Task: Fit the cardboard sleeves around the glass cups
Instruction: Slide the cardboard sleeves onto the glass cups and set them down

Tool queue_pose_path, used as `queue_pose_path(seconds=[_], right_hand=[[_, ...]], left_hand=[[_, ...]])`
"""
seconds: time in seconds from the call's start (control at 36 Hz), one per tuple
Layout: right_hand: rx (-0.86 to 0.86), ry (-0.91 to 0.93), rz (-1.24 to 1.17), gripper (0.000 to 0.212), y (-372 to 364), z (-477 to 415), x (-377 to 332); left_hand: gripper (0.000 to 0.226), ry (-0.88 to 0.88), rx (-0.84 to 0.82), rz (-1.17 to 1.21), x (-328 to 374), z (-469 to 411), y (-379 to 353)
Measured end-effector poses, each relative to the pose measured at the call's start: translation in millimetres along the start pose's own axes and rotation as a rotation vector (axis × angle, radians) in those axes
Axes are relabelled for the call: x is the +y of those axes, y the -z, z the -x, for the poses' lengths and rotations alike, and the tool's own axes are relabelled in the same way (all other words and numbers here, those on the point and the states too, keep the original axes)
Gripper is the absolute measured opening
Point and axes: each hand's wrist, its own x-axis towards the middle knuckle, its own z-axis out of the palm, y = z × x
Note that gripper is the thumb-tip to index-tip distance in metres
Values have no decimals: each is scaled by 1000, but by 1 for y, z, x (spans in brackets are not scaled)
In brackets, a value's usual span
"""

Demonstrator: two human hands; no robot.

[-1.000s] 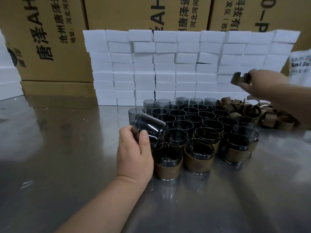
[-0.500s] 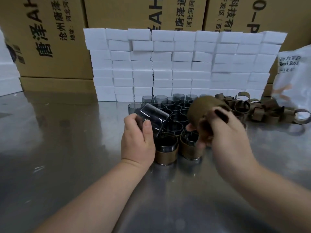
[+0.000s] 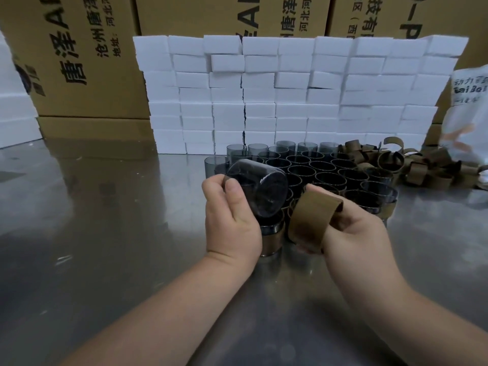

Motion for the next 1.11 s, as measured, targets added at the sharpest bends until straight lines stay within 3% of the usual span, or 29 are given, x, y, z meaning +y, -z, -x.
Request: queue_pose_path(seconds=[0.14,0.36,0.53,0.64,0.78,0.86,0.94,1.11], right_hand=[[-21,-16,-49,47,-5,3,-5],[-26,-162,-164,66,-4,-1,-1],[-45,-176,-146,45,-2,-5,1],[-91,-296,-284,23,2,-4,2],[-87,-248,-203,26,1,0,3],[-100,-199,-224,17,-3,3,4],[-141,-236,-320,27,-3,3,6],[-200,-250,-403,37,-3,2,12]], left_hand=[[26,53,-10,64,-1,1,-1],[16,-51,-40,20,6,2,2],[16,-84,-84,48,7,3,3],[18,-82,-104,55,7,2,3],[29,-67,-120,62,6,1,4],[44,-70,-118,61,6,0,5],[38,-46,-133,94,8,0,5],[46,-120,-208,150,13,6,5]])
